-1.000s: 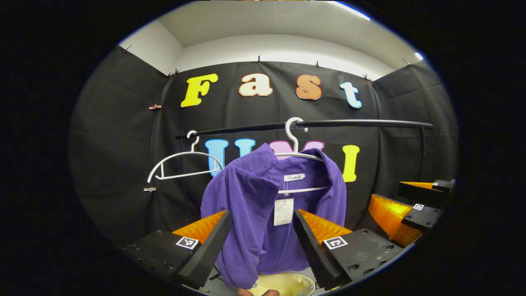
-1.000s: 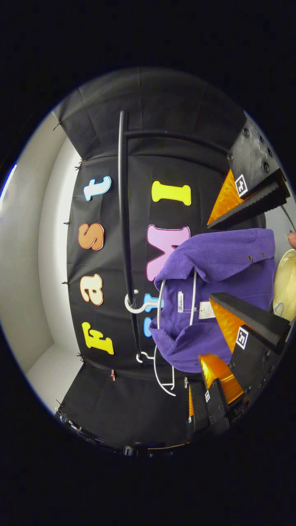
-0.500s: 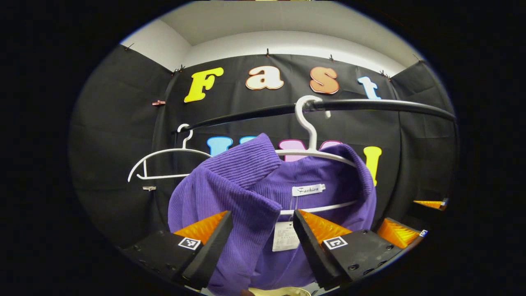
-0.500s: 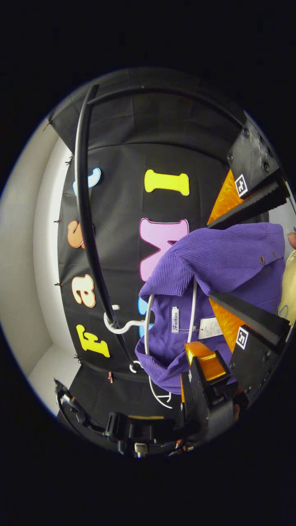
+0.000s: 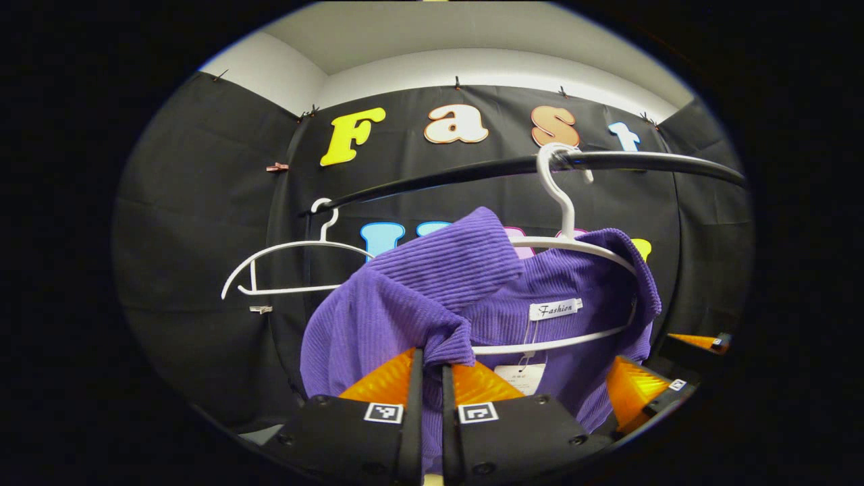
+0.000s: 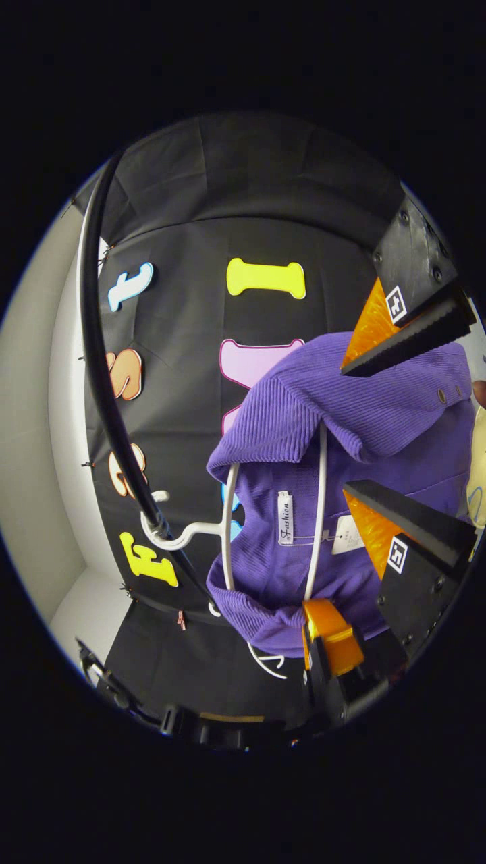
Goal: Grasp the clothes on the hanger with both hands and then place them into the laundry hamper below.
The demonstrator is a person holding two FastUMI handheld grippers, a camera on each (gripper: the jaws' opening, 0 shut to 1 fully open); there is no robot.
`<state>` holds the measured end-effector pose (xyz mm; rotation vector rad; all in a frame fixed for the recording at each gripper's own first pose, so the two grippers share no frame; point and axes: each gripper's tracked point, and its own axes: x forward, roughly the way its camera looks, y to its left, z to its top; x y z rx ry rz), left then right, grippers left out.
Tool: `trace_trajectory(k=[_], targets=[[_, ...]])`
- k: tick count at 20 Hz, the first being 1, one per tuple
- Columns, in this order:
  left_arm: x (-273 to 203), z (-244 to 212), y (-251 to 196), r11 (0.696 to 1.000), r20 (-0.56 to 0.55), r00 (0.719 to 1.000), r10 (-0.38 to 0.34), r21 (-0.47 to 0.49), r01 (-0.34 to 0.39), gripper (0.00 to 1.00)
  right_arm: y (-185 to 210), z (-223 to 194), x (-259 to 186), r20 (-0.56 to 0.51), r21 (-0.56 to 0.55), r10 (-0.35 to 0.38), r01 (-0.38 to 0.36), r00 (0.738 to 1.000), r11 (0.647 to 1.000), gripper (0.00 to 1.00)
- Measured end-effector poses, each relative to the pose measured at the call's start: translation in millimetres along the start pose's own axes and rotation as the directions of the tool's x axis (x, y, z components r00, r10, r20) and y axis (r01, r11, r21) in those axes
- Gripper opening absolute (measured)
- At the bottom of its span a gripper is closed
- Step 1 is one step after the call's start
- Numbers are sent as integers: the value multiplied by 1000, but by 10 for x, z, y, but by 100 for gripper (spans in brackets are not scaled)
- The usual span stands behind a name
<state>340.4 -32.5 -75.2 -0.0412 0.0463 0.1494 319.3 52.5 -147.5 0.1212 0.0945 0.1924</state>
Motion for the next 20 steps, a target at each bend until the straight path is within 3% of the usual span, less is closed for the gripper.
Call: trace_trajectory(k=[1, 5, 8, 10, 12, 15, 20], targets=[[4, -10, -15, 1000, -5, 1000, -18, -1, 18, 11, 39, -28, 73, -1, 19, -4, 4, 1000, 1000, 98], [-16, -6, 3, 998, -9, 998, -64, 12, 64, 10, -18, -141, 364, 5, 53, -93, 92, 996, 994, 95], [-49, -2, -11, 996, -6, 996, -88, 22, 88, 8, -254, -193, 449, 6, 41, -155, 155, 988, 987, 43], [-97, 19, 10, 995, -2, 995, -100, 29, 100, 8, -337, -46, 386, 51, 47, -136, 133, 989, 990, 8], [-147, 117, 45, 994, 17, 995, -103, 38, 102, 7, -501, 105, 291, 101, -39, -146, 151, 984, 988, 12], [-241, 325, 152, 995, 58, 994, -93, 41, 91, 7, -686, 492, 138, 182, -130, -155, 180, 971, 975, 5], [-231, 503, 376, 997, 71, 995, -67, 45, 64, 7, -903, 772, 52, 243, -155, -168, 209, 955, 965, 4]])
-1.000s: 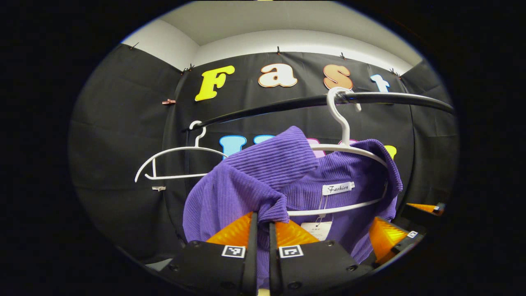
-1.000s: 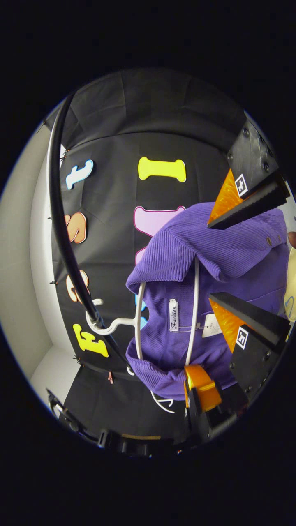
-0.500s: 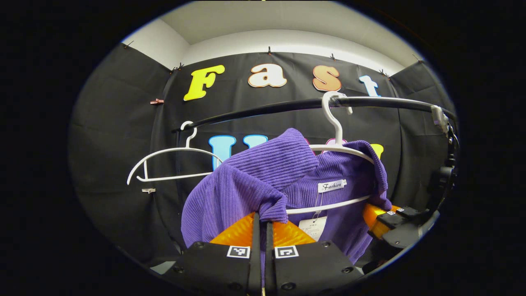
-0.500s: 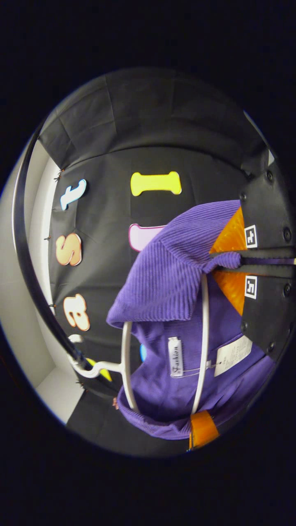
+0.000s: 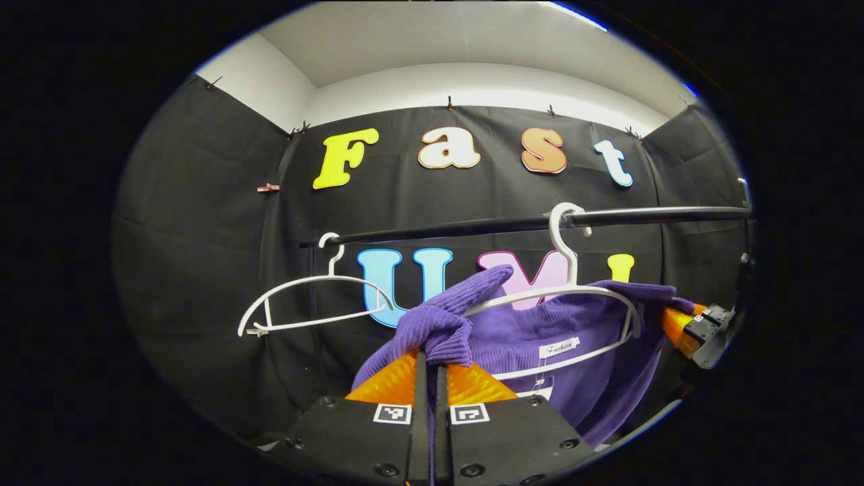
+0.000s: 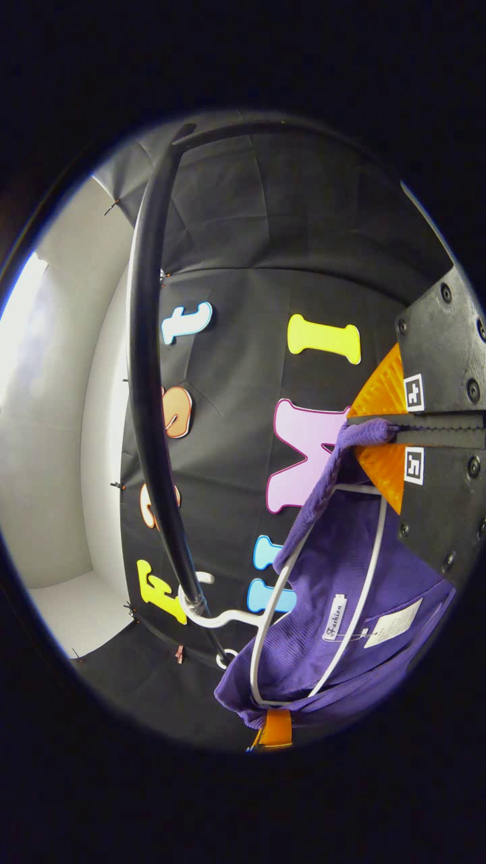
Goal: Grasp the clothes on the hanger with both hands and then place them into the laundry hamper below.
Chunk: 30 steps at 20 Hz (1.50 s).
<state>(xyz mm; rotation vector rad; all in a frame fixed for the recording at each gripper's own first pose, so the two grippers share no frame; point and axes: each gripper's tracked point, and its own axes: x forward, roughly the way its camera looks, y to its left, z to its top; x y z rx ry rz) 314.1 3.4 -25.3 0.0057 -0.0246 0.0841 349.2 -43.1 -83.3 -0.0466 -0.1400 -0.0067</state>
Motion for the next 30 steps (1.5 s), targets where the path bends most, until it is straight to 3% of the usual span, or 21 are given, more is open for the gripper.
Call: trace_trajectory(k=[4, 13, 16, 21, 25, 28, 30], targets=[[16, 154, 148, 1000, 20, 1000, 3, 10, -3, 6, -67, 140, 104, 35, -28, -4, 5, 999, 1000, 5], [88, 404, 533, 998, 73, 996, 59, 10, -60, 6, -336, 316, 219, 133, -80, -108, 119, 985, 990, 4], [222, 289, 580, 997, 50, 996, 67, 24, -68, 5, -418, 2, 374, 81, -121, -123, 132, 989, 984, 4], [355, -43, 633, 996, -8, 998, 64, 64, -63, 6, -300, -786, 513, -97, -105, -72, 61, 993, 993, 5], [369, -259, 814, 994, -47, 994, 96, 60, -93, 6, -174, -1079, 388, -159, -66, -27, 17, 987, 998, 5], [358, -554, 922, 991, -104, 988, 116, 74, -108, 6, 77, -1455, 201, -257, -3, 50, -52, 965, 999, 5], [264, -877, 903, 993, -156, 982, 102, 78, -91, 6, 149, -1521, -4, -244, -1, 63, -65, 968, 998, 5]])
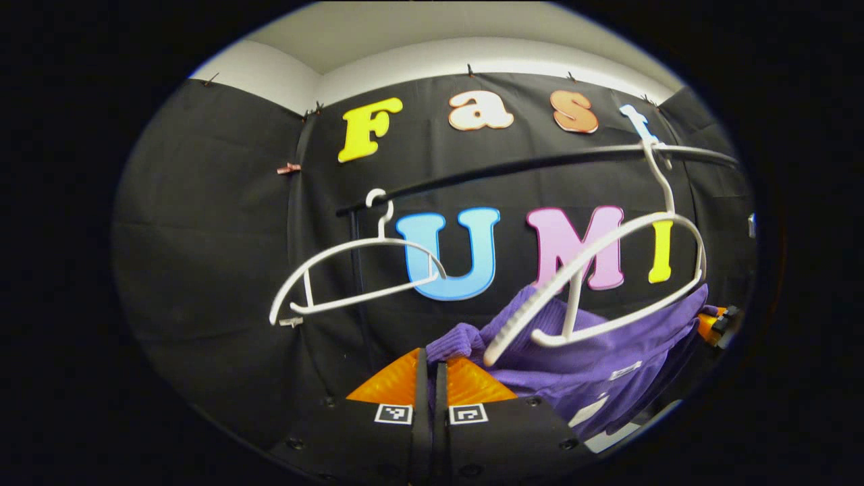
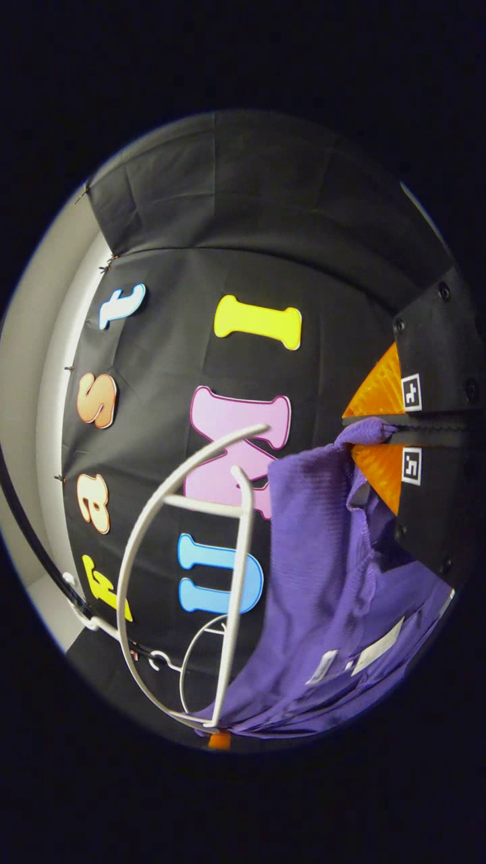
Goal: Grasp the clothes on the hanger with both hands and then place them into the laundry hamper below.
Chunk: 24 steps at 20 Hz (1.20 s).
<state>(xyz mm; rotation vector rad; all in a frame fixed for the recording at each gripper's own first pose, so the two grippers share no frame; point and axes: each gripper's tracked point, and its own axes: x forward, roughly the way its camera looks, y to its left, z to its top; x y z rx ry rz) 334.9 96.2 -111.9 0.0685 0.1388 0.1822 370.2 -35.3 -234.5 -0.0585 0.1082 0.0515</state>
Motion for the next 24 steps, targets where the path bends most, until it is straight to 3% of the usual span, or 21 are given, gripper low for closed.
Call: trace_trajectory(k=[3, 8, 14, 20, 24], targets=[[-96, -363, -46, 999, -36, 999, -1, 36, 2, 5, 224, -62, -218, 8, -27, 40, -40, 999, 999, 5], [-327, -612, -281, 998, -92, 994, -64, 10, 65, 6, 584, -61, -505, -20, 17, 136, -136, 991, 991, 5], [-726, -432, -921, 971, -71, 968, -239, -5, 239, 5, 1075, 329, -951, 8, 30, 269, -269, 963, 963, 5], [-1099, -68, -1359, 931, -26, 931, -363, -57, 361, 5, 1313, 700, -1292, 21, 65, 332, -333, 943, 941, 5], [-1216, -36, -1485, 906, -21, 909, -415, -94, 412, 5, 1345, 651, -1383, -11, 105, 346, -343, 938, 934, 5]])
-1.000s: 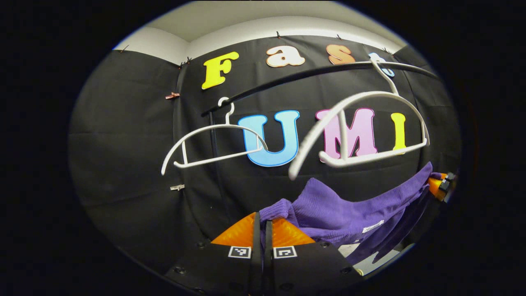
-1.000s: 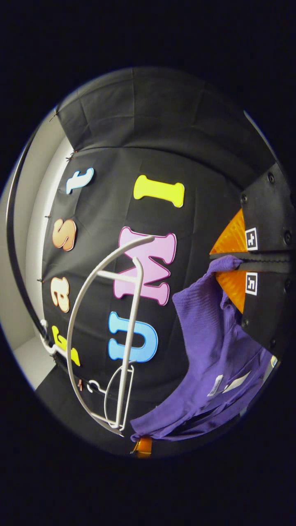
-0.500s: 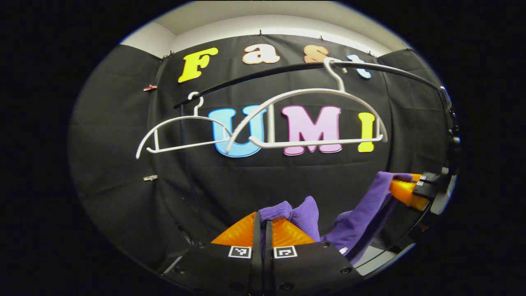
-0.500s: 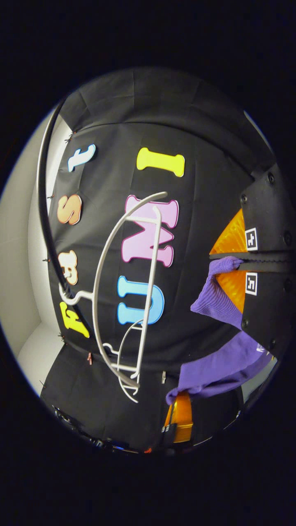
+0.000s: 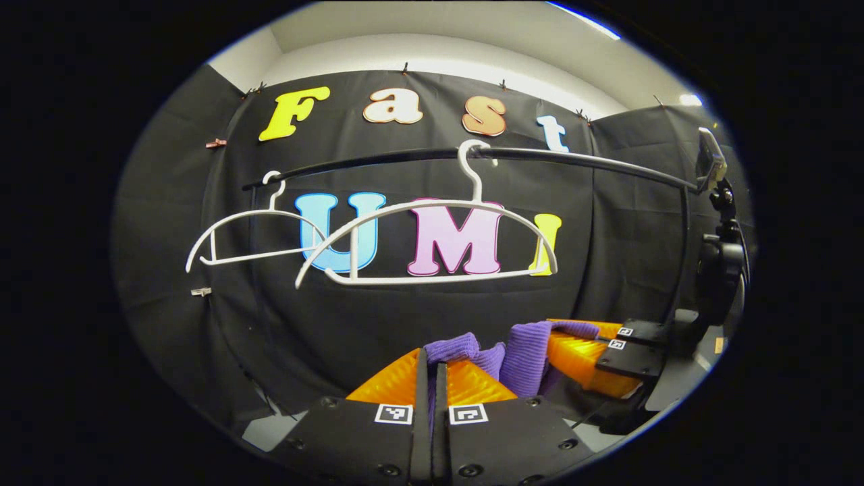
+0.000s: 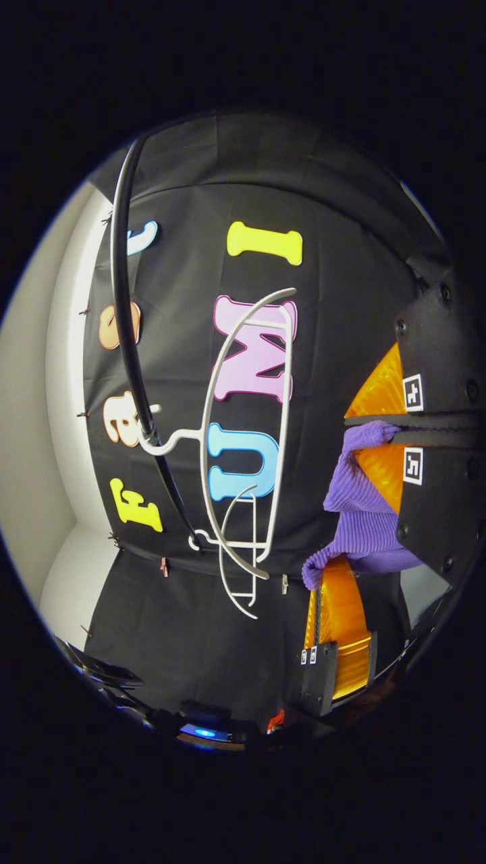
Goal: Grasp the clothes on the hanger with both hands and then place them into the laundry hamper below.
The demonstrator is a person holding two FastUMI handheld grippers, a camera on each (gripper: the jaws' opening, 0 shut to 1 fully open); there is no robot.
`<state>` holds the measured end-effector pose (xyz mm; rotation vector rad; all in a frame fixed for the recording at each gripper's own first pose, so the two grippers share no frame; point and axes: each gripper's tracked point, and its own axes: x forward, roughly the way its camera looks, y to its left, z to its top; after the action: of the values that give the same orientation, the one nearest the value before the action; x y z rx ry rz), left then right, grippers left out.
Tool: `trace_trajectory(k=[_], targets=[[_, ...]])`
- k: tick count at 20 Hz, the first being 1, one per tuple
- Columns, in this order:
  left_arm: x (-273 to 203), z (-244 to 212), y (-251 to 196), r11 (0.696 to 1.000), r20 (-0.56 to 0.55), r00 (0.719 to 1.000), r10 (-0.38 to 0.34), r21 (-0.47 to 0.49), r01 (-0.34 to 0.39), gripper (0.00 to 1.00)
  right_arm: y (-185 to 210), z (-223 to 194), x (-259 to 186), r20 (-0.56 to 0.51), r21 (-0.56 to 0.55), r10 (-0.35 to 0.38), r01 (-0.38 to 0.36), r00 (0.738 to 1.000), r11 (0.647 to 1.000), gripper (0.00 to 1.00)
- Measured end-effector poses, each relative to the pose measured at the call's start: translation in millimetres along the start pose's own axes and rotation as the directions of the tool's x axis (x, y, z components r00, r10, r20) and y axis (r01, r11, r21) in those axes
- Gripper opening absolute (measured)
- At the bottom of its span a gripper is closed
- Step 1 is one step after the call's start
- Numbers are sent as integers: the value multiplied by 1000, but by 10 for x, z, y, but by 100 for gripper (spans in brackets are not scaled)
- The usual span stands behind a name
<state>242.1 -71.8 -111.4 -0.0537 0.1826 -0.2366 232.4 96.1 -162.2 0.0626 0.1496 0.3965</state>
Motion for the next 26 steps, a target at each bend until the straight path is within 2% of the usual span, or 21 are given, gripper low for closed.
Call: trace_trajectory(k=[1, 2, 3, 6, 10, 14, 17, 21, 24, 25, 26], targets=[[13, -92, -20, 1000, -16, 1000, -8, -4, 8, 4, -5, -89, -5, -19, 14, 1, -1, 1000, 1000, 5], [28, -212, -9, 1000, -36, 999, -9, -4, 9, 7, -8, -207, -10, -37, 22, 1, -1, 999, 1000, 5], [55, -358, -2, 1000, -56, 998, -11, -8, 11, 5, -21, -350, -15, -60, 28, -1, 2, 998, 1000, 5], [152, -893, 5, 1000, -139, 990, -15, -22, 12, 6, -90, -911, -14, -140, 51, -10, 17, 990, 999, 5], [280, -1639, 35, 999, -259, 966, -16, -37, 7, 5, -103, -1733, -38, -292, 64, -1, 21, 956, 998, 5], [298, -2373, 24, 1000, -364, 931, -23, -20, 17, 6, -122, -2486, -145, -440, 33, -7, 24, 898, 999, 5], [308, -2860, 97, 999, -460, 888, -17, -39, -2, 5, -84, -3031, -249, -548, 36, 10, 12, 836, 999, 5], [252, -3269, 96, 1000, -559, 829, 8, 4, -7, 5, -46, -3476, -412, -647, 32, 15, 8, 762, 999, 5], [253, -3396, 67, 999, -588, 809, 4, 35, 21, 6, -29, -3622, -530, -684, 40, 30, -5, 729, 999, 7], [233, -3423, 77, 999, -588, 809, 6, 44, 25, 7, -19, -3647, -543, -689, 50, 42, -10, 724, 999, 12], [236, -3395, 80, 999, -577, 817, 5, 46, 26, 10, 1, -3638, -551, -679, 65, 52, -11, 732, 998, 11]])
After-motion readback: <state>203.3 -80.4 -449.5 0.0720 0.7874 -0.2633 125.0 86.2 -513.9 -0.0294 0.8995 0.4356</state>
